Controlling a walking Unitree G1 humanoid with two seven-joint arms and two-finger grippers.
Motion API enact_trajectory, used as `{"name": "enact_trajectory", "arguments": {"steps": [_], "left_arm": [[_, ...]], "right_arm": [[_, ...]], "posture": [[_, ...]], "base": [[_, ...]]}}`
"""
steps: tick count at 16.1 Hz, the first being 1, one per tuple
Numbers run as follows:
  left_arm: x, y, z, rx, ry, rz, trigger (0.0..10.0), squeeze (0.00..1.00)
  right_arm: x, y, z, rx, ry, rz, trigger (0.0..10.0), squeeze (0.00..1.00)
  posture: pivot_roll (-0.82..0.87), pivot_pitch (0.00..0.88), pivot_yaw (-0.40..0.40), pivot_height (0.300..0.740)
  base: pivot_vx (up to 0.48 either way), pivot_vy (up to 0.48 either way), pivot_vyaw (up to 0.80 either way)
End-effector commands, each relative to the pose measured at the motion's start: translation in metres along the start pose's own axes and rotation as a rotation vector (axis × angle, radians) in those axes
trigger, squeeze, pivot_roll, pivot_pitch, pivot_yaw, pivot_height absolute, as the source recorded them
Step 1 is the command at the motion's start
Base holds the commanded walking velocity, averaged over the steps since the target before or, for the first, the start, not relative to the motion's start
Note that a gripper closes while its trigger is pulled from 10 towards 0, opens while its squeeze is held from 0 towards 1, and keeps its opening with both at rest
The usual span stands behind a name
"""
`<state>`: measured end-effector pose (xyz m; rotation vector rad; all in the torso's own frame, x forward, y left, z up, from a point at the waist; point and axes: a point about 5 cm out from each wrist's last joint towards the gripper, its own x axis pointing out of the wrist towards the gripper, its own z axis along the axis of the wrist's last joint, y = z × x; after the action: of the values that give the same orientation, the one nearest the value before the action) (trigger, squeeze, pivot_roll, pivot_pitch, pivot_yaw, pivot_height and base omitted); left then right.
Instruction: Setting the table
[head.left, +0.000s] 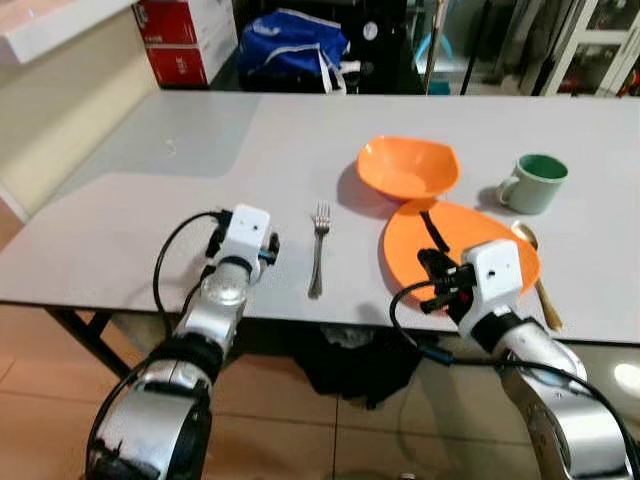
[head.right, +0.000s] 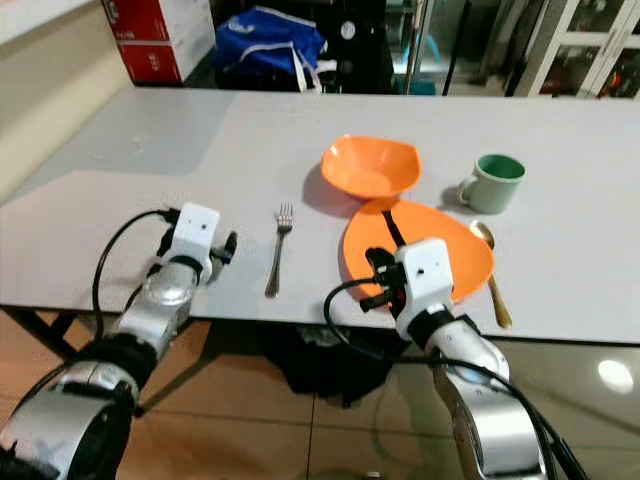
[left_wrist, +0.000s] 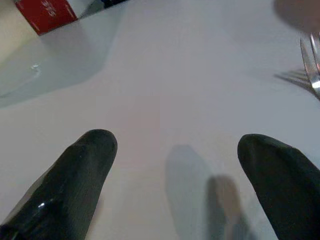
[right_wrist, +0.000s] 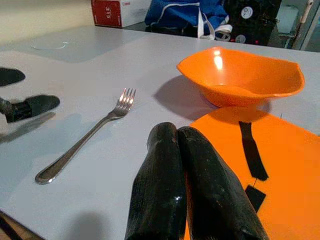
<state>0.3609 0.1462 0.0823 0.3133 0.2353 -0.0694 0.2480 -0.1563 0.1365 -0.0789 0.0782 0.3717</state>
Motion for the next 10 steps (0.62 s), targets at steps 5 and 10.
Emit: {"name": "enact_trajectory", "arguments": {"steps": [5,10], "left_arm": [[0.005,-0.013,0.007,-0.007,-0.003,-0.061,10.0,0.0],[0.001,-0.047,0.006,-0.03,0.006,-0.183,10.0,0.0]], "right_arm": [[-0.005,-0.004,0.008,-0.013,-0.02,-0.043,10.0,0.0],[-0.007,-0.006,0.012,-0.014,-0.025,-0.057,10.0,0.0]], "posture": [[-0.25,0.0,0.085,0.74],[-0.27,0.0,0.096,0.74]], "base": [[0.0,0.0,0.0],[0.0,0.0,0.0]]}}
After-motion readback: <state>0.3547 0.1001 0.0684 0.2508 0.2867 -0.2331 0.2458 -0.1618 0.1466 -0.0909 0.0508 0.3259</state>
